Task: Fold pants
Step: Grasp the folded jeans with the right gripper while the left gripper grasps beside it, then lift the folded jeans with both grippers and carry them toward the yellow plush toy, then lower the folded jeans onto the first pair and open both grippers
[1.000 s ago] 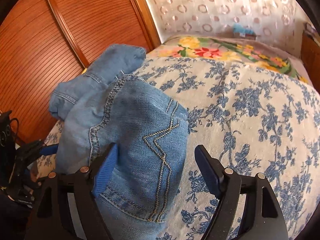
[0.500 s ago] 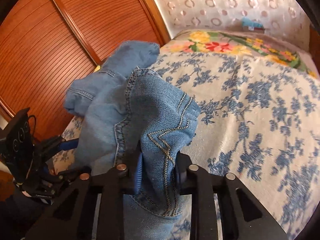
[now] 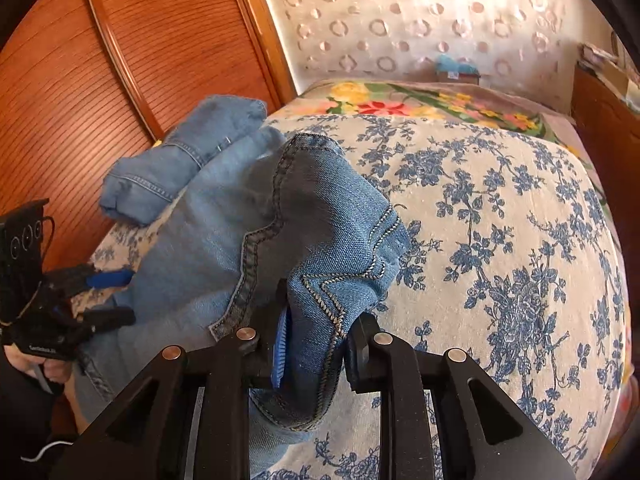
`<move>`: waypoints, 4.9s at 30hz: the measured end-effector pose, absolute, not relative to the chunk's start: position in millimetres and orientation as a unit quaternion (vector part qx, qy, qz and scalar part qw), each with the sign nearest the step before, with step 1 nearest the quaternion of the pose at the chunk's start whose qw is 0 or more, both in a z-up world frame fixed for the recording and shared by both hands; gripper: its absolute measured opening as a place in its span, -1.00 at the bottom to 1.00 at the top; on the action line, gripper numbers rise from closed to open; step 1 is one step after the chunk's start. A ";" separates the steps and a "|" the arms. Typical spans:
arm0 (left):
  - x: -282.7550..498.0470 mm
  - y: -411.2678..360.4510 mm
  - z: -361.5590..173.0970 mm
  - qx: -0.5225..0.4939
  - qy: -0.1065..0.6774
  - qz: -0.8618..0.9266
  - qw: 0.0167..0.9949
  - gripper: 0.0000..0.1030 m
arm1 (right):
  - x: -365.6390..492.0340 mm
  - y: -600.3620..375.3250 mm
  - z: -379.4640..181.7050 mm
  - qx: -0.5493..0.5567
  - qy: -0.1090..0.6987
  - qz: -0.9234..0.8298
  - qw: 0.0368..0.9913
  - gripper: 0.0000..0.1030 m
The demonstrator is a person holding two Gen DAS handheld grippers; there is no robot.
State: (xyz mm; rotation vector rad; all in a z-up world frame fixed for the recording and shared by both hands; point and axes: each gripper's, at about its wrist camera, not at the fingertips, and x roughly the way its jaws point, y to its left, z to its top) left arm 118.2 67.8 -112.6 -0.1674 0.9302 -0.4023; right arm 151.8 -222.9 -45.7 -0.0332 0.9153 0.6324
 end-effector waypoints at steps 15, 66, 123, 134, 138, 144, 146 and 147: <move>115.6 69.3 -115.2 -0.120 0.454 -0.250 0.847 -0.29 | 172.8 -229.1 -68.1 0.068 0.461 0.325 0.823 0.13; 98.6 339.6 50.0 -0.178 0.277 -0.040 0.943 -0.79 | 224.2 155.1 163.4 -0.070 0.322 0.565 0.757 -0.59; 174.8 254.6 -62.7 -0.066 0.387 -0.022 0.919 -0.19 | 394.0 83.1 -30.3 -0.127 0.383 0.400 0.823 -0.32; 150.6 261.8 -51.6 -0.090 0.364 -0.014 0.927 -0.19 | 347.4 47.1 5.8 -0.094 0.336 0.404 0.845 -0.26; 140.2 260.3 -50.4 -0.093 0.356 -0.012 0.930 -0.19 | 316.0 34.3 11.4 -0.082 0.326 0.419 0.844 -0.25; 124.8 247.2 -37.9 -0.078 0.335 -0.012 0.939 -0.17 | 273.2 20.3 17.0 -0.076 0.318 0.422 0.846 -0.25; 120.9 242.1 -32.1 -0.072 0.328 -0.010 0.942 -0.15 | 261.6 14.2 20.2 -0.073 0.315 0.420 0.848 -0.25; 119.3 239.9 -29.5 -0.069 0.324 -0.009 0.943 -0.15 | 257.3 11.0 21.2 -0.071 0.314 0.417 0.850 -0.25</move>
